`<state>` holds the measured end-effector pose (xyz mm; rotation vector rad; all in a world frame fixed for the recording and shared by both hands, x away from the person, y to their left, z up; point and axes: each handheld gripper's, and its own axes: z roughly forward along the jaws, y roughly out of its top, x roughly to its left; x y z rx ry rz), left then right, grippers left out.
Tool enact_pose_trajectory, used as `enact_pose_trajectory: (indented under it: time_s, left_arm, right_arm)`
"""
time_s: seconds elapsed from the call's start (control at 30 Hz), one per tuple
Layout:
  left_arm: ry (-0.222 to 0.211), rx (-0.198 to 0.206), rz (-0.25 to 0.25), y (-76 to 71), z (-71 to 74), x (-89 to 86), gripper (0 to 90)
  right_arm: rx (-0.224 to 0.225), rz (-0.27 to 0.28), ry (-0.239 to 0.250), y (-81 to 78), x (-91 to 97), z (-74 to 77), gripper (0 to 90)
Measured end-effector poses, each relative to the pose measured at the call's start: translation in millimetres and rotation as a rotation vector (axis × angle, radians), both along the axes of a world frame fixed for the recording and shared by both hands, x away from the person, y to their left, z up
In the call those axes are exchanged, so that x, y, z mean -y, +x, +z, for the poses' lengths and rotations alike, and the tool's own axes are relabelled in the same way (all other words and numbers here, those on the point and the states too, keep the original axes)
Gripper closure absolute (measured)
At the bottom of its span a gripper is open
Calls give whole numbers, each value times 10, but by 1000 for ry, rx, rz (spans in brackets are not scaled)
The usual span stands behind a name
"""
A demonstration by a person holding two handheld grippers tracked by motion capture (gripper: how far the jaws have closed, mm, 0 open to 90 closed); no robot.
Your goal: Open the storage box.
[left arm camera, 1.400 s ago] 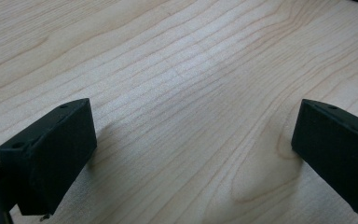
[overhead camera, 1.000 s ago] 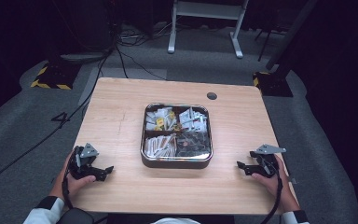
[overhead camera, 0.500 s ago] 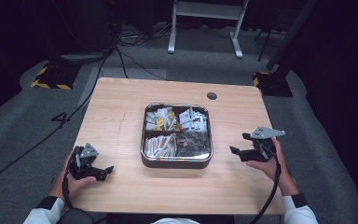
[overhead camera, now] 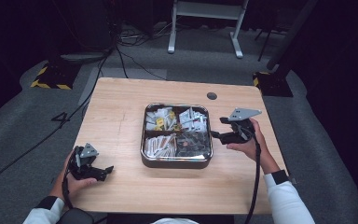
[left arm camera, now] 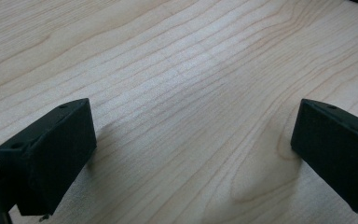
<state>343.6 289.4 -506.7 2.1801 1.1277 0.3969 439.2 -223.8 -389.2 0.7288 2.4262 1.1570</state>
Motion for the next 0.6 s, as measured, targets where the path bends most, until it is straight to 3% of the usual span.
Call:
enact_pose_trajectory:
  time_s: [0.07, 0.23, 0.6]
  left_arm:
    - [-1, 0, 0, 1, 0, -1, 3]
    - [-1, 0, 0, 1, 0, -1, 3]
    - [-1, 0, 0, 1, 0, -1, 4]
  right_arm:
    - [6, 15, -19, 40, -88, 24, 294]
    - [-5, 38, -11, 155, -280, 85, 297]
    - [-30, 71, -42, 286, -587, 50, 293]
